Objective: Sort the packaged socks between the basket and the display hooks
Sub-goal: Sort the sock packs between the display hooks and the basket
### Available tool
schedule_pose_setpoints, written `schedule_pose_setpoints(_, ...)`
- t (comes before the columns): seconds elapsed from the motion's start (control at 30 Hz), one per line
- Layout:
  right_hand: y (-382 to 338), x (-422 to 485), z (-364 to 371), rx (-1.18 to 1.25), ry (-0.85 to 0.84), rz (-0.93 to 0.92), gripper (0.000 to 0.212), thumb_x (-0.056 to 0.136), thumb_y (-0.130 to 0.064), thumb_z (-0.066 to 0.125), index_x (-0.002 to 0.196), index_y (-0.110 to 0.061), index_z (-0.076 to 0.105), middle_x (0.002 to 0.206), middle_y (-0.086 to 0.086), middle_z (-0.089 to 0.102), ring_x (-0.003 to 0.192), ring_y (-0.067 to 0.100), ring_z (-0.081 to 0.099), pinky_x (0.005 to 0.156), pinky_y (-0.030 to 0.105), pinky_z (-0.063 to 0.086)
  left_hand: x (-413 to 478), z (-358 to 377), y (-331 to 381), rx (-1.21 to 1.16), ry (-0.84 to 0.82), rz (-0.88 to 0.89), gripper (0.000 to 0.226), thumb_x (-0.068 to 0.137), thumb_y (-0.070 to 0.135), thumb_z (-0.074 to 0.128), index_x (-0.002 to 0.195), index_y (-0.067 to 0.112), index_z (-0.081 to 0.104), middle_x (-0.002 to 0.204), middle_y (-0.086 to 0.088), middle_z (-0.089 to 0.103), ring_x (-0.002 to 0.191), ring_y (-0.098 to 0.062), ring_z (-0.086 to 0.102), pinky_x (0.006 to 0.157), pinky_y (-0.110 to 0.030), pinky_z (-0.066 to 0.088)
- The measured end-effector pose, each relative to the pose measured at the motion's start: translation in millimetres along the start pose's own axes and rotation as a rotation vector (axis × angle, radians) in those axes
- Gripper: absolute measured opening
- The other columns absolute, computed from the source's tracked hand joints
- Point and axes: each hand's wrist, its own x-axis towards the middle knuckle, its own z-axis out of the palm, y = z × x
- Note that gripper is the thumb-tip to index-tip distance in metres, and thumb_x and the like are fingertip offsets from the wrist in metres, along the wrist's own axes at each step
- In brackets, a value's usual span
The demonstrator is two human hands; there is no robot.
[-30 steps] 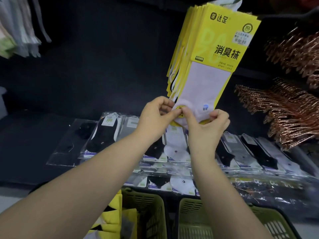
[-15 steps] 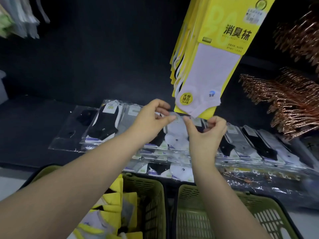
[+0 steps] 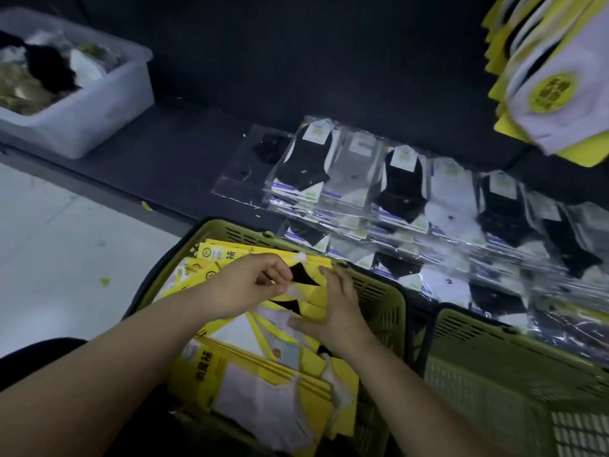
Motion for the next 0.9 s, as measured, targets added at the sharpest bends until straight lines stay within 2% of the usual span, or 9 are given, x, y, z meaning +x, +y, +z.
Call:
schedule_pose_setpoints(0.07,-11.1,3.3,9.9,-0.182,0.017,-0.142,0.102,0.072,-0.065,0.064,0.15,-0.03,0.008,0.156,-0.011,-0.011,0.142,0.011,-0.007,0.116,0.037,0.007,-1.9,-15.3,-8.7,0.046,0.04,-0.027,0.018,0.091,0.006,0.061,0.093,0.025,0.061,0.095,0.003,0.066,0.085,-0.014,0.062,0.066,-0.014,0.046)
schedule_pose_setpoints(0.17,-28.5,11.4,26.3,-0.441,-0.074,-0.246,0.106,0.07,-0.08,0.05,0.151,-0.029,0.005,0.159,-0.007,-0.007,0.144,0.017,-0.013,0.112,0.045,-0.018,-2.6,-41.1,-16.1,0.16,0.125,-0.06,0.024,0.093,0.002,0.056,0.102,0.024,0.061,0.095,0.014,0.064,0.086,-0.013,0.063,0.059,-0.013,0.046)
schedule_pose_setpoints(0.27,-42.2,13.8,40.6,-0.633,-0.058,-0.237,0.119,0.063,-0.088,0.044,0.151,-0.023,-0.004,0.159,0.003,-0.011,0.143,0.028,-0.021,0.095,0.048,-0.039,-4.1,-60.3,-23.0,0.356,0.166,-0.043,0.026,0.092,0.003,0.056,0.106,0.025,0.062,0.094,0.019,0.061,0.092,-0.01,0.062,0.072,-0.015,0.047)
schedule_pose_setpoints(0.43,-50.7,-6.4,62.0,-0.559,-0.106,-0.333,0.134,0.054,-0.092,0.045,0.148,-0.021,-0.02,0.148,0.005,-0.039,0.125,0.02,-0.05,0.095,0.044,-0.041,-6.5,-80.2,-38.6,0.499,-0.021,-0.134,0.029,0.088,0.014,0.067,0.115,0.023,0.061,0.108,0.013,0.056,0.104,-0.006,0.052,0.087,-0.02,0.039)
schedule_pose_setpoints(0.6,-55.2,-19.5,78.7,-0.574,-0.117,-0.324,0.14,0.061,-0.079,0.06,0.125,-0.02,-0.05,0.135,0.002,-0.054,0.132,0.026,-0.042,0.102,0.04,-0.035,-3.3,-84.7,-39.6,0.554,-0.104,-0.218,0.021,0.087,0.017,0.069,0.106,0.022,0.062,0.103,0.008,0.057,0.095,-0.014,0.057,0.08,-0.025,0.044)
schedule_pose_setpoints(0.67,-53.3,-23.3,83.6,-0.541,-0.066,-0.327,0.13,0.07,-0.072,0.06,0.137,-0.021,-0.039,0.141,-0.001,-0.047,0.14,0.025,-0.029,0.101,0.036,-0.034,-1.5,-85.8,-42.7,0.559,-0.095,-0.204,0.02,0.086,0.017,0.069,0.104,0.022,0.063,0.099,0.009,0.056,0.092,-0.012,0.055,0.075,-0.023,0.039)
schedule_pose_setpoints(0.73,-52.9,-26.9,81.6,-0.517,-0.025,-0.329,0.108,0.073,-0.066,0.061,0.151,-0.022,0.0,0.157,-0.001,-0.018,0.145,0.026,-0.004,0.108,0.035,-0.024,-1.8,-88.0,-45.2,0.546,-0.078,-0.187,0.018,0.086,0.017,0.07,0.099,0.026,0.062,0.098,0.012,0.052,0.093,-0.01,0.053,0.073,-0.022,0.036)
schedule_pose_setpoints(0.8,-51.8,-26.7,73.1,-0.466,0.077,-0.307,0.085,0.071,-0.058,0.069,0.142,-0.024,0.037,0.153,0.005,0.024,0.138,0.029,0.026,0.116,0.042,0.006,-1.4,-89.0,-47.1,0.521,-0.064,-0.176,0.018,0.087,0.018,0.069,0.101,0.027,0.061,0.101,0.013,0.052,0.097,-0.01,0.053,0.077,-0.022,0.036)
schedule_pose_setpoints(0.9,-51.6,-23.4,58.6,-0.401,0.177,-0.237,0.066,0.068,-0.05,0.076,0.128,-0.028,0.057,0.135,0.002,0.048,0.123,0.028,0.043,0.103,0.042,0.034,2.0,-89.4,-46.9,0.482,-0.056,-0.148,0.02,0.089,0.02,0.066,0.109,0.023,0.064,0.106,0.012,0.054,0.099,-0.01,0.054,0.081,-0.023,0.038)
